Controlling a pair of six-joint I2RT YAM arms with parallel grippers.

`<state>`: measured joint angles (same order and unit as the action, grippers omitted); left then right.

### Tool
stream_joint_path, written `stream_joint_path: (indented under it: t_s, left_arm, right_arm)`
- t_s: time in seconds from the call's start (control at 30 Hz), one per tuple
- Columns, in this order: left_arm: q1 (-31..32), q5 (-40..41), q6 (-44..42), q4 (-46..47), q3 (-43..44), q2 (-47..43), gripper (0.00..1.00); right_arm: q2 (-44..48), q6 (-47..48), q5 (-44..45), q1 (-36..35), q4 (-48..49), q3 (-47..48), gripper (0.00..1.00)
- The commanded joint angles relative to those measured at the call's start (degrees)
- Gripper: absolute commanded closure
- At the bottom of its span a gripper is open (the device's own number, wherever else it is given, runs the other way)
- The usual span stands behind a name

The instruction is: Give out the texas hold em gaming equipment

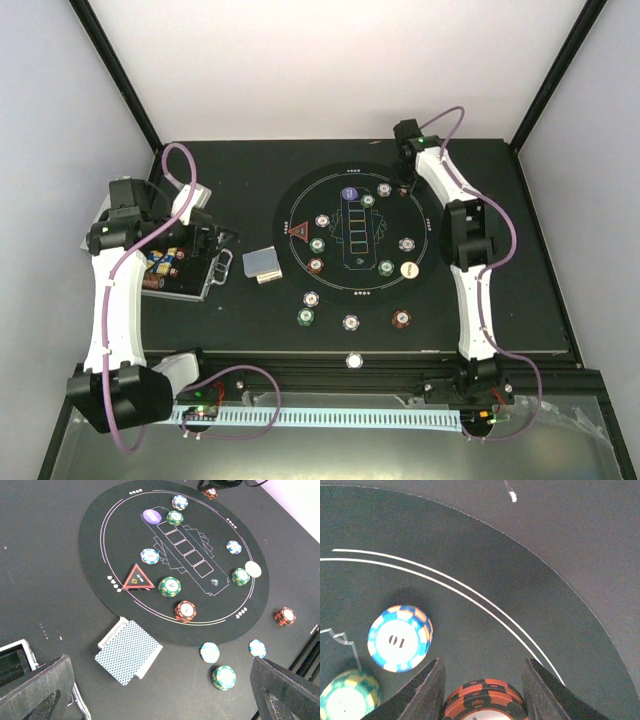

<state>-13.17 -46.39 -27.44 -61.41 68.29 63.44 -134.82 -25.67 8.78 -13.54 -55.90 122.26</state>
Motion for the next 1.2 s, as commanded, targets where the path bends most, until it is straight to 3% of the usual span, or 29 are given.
stream_joint_path:
  t_s: [0.0, 0.47, 0.57, 0.77, 0.87, 1.03, 1.1, 1.17]
  left_arm:
    - [-0.5, -1.3, -1.8, 1.8, -0.3, 1.6, 0.01]
    - [-0.5, -1.3, -2.3, 2.1, 0.2, 3.8, 0.01]
    - [-0.4, -1.3, -2.2, 2.1, 0.3, 4.1, 0.01]
    - [-0.4, -1.4, -1.9, 2.3, 0.4, 4.1, 0.01]
    - [-0.5, -1.2, -1.6, 2.4, 0.2, 4.1, 0.01]
    - [-0.4, -1.5, -1.4, 1.7, 0.2, 3.6, 0.01]
    - [-0.5, -1.6, -1.3, 1.8, 0.1, 3.3, 0.01]
    - [-0.4, -1.5, -1.5, 1.7, 0.2, 3.1, 0.01]
  right_arm:
    - [-5.3, 0.4, -1.4, 0.8, -4.0, 7.2, 0.74]
    - [-13.2, -1.2, -3.1, 2.9, -1.9, 12.6, 0.68]
    - [-13.4, -1.3, -3.9, 2.9, -1.6, 12.7, 0.62]
    - [-13.0, -1.7, -5.5, 3.0, -2.2, 13.6, 0.43]
    - [-10.5, -1.8, -5.5, 3.0, -2.5, 13.5, 0.35]
    - [-3.6, -2.2, -5.2, 2.9, -4.1, 12.4, 0.34]
    - [1.6, -2.4, -5.5, 2.6, -3.7, 8.2, 0.34]
    - [9.0, -2.3, -4.7, 1.8, -0.1, -2.5, 0.34]
